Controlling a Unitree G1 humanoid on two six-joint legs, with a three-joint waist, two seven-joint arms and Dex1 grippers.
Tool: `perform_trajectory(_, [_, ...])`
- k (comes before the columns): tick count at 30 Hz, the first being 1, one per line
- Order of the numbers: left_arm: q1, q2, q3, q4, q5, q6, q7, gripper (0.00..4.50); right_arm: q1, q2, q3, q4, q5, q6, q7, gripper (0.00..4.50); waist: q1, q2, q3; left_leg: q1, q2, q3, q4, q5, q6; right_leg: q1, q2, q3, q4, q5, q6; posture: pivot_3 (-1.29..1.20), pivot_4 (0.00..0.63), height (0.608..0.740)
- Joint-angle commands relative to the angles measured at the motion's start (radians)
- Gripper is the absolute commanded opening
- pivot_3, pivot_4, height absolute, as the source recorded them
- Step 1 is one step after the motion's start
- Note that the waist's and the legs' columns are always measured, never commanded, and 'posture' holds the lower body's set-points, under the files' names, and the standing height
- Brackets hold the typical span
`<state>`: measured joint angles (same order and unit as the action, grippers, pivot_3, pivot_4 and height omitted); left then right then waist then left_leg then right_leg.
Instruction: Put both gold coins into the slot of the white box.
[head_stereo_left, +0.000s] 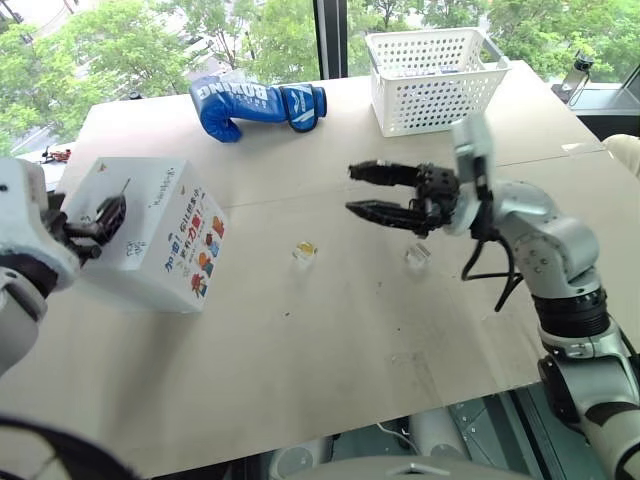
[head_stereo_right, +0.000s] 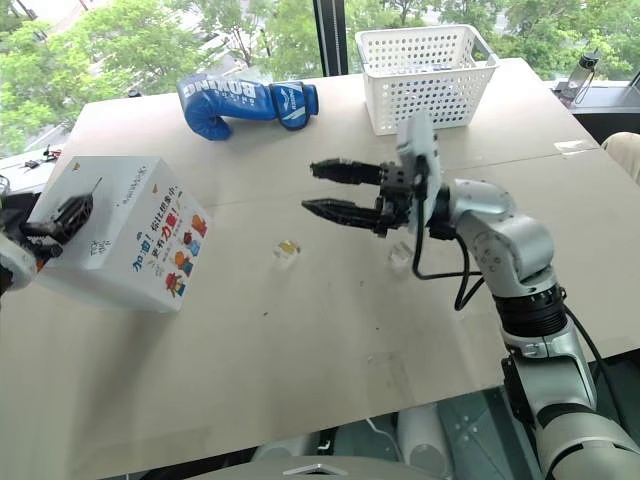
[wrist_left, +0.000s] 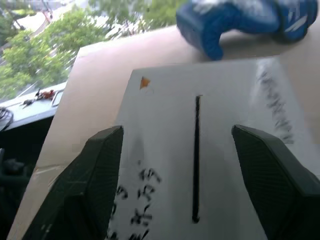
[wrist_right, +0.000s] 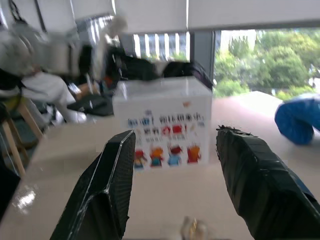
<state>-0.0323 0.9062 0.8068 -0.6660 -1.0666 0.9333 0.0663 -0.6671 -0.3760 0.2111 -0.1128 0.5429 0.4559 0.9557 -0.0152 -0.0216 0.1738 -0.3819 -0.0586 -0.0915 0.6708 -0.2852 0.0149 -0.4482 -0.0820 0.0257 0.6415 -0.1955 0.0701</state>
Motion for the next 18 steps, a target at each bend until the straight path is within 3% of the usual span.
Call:
perform_trajectory(1, [0.040,-0.008,0.046,-0.123,-0.211,-0.041,-0.150,3.51,0.022,0.070,0.085,0.051,-0.134,-0.071,-0.076,2.79,-0.008,0.000,0.000,0.000,0.000,0.001,0.000,0.000,0.000,0.000,-0.001,0.001,0.000,0.000,0.000,0.00,0.150,0.721])
perform_trajectory(4, [0.221,0.017,0.082,-0.222,-0.305,0.004,-0.297,3.51,0.039,0.146,0.115,0.118,-0.220,-0.100,-0.168,2.79,-0.027,0.000,0.000,0.000,0.000,0.002,0.000,0.000,0.000,-0.002,-0.003,0.002,0.000,0.000,0.000,0.00,0.150,0.721])
perform_trajectory(8, [0.417,0.012,0.127,-0.304,-0.322,-0.007,-0.405,3.51,0.043,0.216,0.128,0.184,-0.287,-0.125,-0.236,2.79,-0.027,0.001,0.001,0.001,0.002,0.003,-0.001,0.000,0.000,-0.003,0.002,0.002,0.001,0.000,0.000,0.00,0.150,0.721])
perform_trajectory(9, [0.444,0.006,0.125,-0.307,-0.294,-0.015,-0.401,3.51,0.044,0.229,0.132,0.199,-0.301,-0.135,-0.243,2.79,-0.024,0.002,0.001,0.001,0.003,0.003,-0.001,0.000,-0.001,-0.002,0.002,0.001,0.001,0.000,0.000,0.00,0.150,0.721])
perform_trajectory(12, [0.598,-0.081,0.041,-0.294,-0.014,-0.050,-0.389,3.51,0.046,0.285,0.146,0.271,-0.343,-0.159,-0.282,2.79,-0.028,0.003,0.001,0.004,0.003,0.002,-0.001,0.001,-0.001,0.001,0.003,0.000,0.001,0.001,-0.002,0.00,0.150,0.721])
perform_trajectory(18, [0.683,-0.241,-0.126,-0.349,0.200,-0.213,-0.432,3.51,0.033,0.328,0.139,0.344,-0.377,-0.190,-0.283,2.79,-0.019,0.000,-0.001,0.003,0.003,0.003,0.000,0.001,-0.001,0.002,0.003,0.001,0.000,0.001,-0.003,0.00,0.150,0.721])
